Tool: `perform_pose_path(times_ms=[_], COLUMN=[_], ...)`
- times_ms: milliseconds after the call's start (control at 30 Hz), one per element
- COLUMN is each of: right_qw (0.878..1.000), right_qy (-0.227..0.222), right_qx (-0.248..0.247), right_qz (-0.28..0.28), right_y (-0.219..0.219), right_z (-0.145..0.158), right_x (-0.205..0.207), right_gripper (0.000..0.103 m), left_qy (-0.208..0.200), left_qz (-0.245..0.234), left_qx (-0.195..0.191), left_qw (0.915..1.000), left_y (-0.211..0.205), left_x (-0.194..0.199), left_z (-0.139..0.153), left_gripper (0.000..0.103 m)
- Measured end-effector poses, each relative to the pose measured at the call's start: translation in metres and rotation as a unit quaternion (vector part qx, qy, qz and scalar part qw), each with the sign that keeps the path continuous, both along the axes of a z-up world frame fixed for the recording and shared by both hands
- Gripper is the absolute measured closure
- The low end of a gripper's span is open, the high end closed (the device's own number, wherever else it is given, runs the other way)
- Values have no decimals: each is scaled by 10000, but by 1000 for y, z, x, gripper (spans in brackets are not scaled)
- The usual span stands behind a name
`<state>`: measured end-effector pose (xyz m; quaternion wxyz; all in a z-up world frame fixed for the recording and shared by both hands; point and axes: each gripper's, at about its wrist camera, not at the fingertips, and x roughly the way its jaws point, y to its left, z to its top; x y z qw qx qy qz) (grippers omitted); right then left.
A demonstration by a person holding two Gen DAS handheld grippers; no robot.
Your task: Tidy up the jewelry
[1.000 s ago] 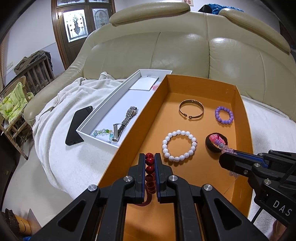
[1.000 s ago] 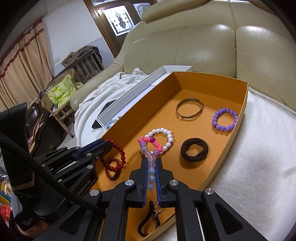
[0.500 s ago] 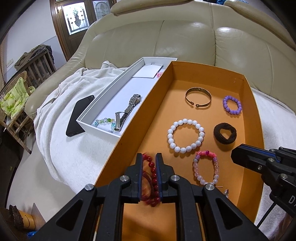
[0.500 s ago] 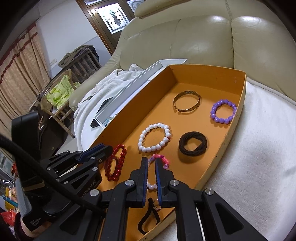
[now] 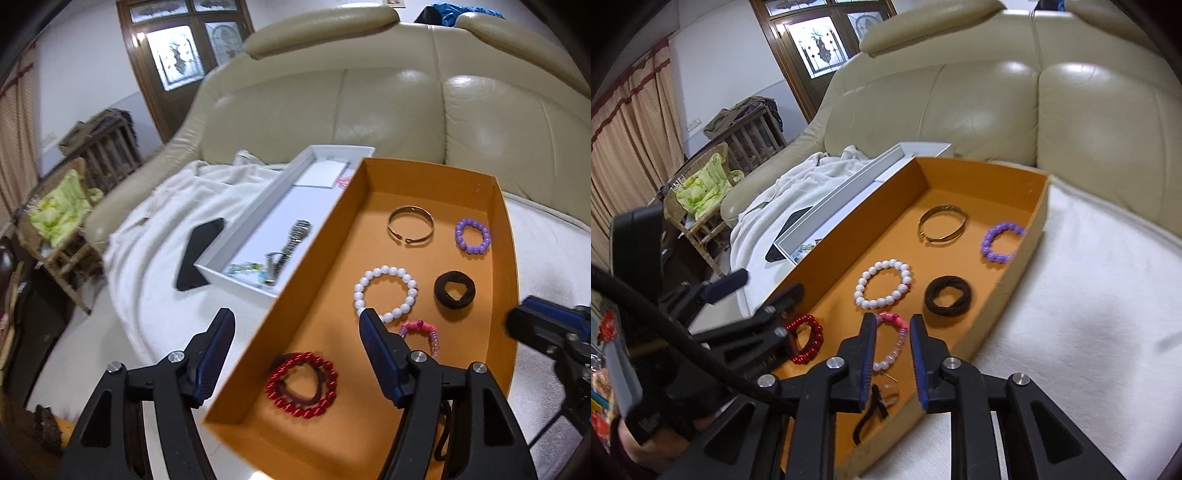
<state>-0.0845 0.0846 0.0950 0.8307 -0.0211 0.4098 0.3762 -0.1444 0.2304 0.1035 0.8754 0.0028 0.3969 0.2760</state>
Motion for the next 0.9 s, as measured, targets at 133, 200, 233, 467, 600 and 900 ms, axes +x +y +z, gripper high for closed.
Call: perform_pose_path(times_ms=[133,200,233,467,600,900], right_qw=[9995,9993,9992,9970,9963,9927], right_qy=[-277,-338,-368,-703,-803,-1154], right_qx=[-21,-16,-20,-143,-114,-40], right_qz=[-134,-172,-185,-285,-283,-356], right_y=[-21,-30,-35,-65,-72,-74], right_z=[17,24,28,61,83,122], right_x=[-22,-34,-41,-95,-121,-176], right_gripper=[82,82,82,82,81,56], left_qy=[-131,-138,-136,-393,-524,-932], left_qz=[50,64,75,160,226,361], left_qx=[181,273,345,427,278,262], left_qw=[9997,9995,9993,9982,9980,9947], left_y=[-18,-26,-30,-44,-47,-50], left_x=[-27,-41,-47,-98,-122,-169], left_z=[14,22,27,71,96,124], left_gripper=[32,32,32,32,32,32])
